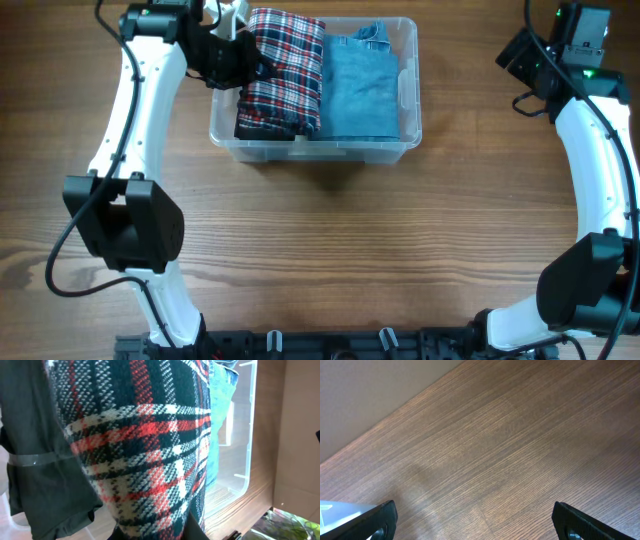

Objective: Pack container
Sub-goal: 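Lower the plaid cloth into the container's left side with the left gripper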

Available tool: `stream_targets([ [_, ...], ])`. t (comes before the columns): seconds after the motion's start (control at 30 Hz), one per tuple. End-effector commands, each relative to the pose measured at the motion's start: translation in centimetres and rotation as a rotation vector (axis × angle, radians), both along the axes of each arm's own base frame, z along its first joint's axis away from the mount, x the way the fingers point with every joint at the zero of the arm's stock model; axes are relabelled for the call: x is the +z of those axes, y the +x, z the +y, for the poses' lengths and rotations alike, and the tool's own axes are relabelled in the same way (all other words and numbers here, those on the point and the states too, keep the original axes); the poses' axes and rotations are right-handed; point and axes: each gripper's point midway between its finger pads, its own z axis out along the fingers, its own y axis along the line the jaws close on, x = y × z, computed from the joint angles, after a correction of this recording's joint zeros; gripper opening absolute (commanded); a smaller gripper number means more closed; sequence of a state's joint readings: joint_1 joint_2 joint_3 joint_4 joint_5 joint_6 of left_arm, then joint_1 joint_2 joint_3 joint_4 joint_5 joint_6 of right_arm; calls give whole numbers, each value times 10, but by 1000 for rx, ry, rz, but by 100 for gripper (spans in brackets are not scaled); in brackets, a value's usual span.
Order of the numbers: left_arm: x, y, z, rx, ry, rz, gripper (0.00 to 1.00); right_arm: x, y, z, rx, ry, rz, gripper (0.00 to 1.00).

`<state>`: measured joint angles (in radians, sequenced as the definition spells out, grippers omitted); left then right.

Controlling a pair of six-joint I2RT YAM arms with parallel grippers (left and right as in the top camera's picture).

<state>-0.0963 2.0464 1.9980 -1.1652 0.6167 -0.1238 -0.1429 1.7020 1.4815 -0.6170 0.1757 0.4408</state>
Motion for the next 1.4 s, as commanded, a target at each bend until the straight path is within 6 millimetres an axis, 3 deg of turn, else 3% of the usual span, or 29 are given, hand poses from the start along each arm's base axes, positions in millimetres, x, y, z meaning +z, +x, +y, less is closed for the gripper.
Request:
stream_targets([
  [0.0, 0, 5, 4, 26, 17, -6, 4, -9, 2, 2, 1, 11, 15, 100],
  [0.37, -5, 7, 11, 43, 59, -9, 6, -9, 2, 2, 1, 11, 16, 100],
  [0.53, -13, 8, 10, 42, 61, 9, 23, -9, 2, 2, 1, 11, 16, 100],
  [0.63, -23, 9, 10, 41, 63, 35, 27, -9, 2, 2, 1, 11, 16, 100],
  [0.7, -31, 10, 10, 41, 65, 53, 40, -9, 2, 2, 1, 11, 15, 100],
  [0.9, -44, 13, 16, 52, 105, 71, 41, -9, 2, 2, 0, 11, 16, 100],
  [0.97, -47, 14, 22, 65, 142, 67, 48, -9, 2, 2, 1, 11, 16, 100],
  [1.03, -50, 15, 27, 77, 177, 63, 64, -9, 2, 2, 1, 11, 16, 100],
  [1.37, -52, 28, 42, 108, 250, 14, 66, -9, 2, 2, 1, 11, 16, 100],
])
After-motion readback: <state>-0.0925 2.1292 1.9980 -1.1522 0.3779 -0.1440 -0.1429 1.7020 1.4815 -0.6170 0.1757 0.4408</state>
